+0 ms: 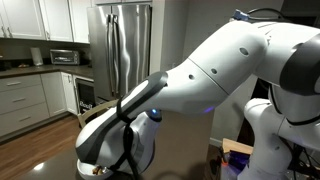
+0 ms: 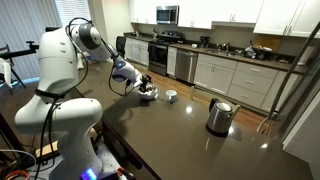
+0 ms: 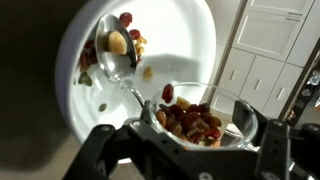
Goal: Pick up the small glass cup and pour its contents in the white bowl. Put the small glass cup back on the table.
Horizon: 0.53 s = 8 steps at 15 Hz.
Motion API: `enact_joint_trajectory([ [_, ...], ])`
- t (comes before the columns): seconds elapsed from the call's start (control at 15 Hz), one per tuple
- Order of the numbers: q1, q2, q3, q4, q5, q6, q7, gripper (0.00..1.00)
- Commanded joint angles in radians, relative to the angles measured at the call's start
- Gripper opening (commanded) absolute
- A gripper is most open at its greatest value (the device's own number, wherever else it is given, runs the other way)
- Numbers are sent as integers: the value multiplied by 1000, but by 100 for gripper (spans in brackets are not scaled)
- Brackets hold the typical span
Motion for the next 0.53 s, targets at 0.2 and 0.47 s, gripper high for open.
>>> enact_joint_trajectory([
  [0.2,124,3,-129,3,13,0,-18,57],
  [0.47,187,12,-203,9,12,0,-21,57],
])
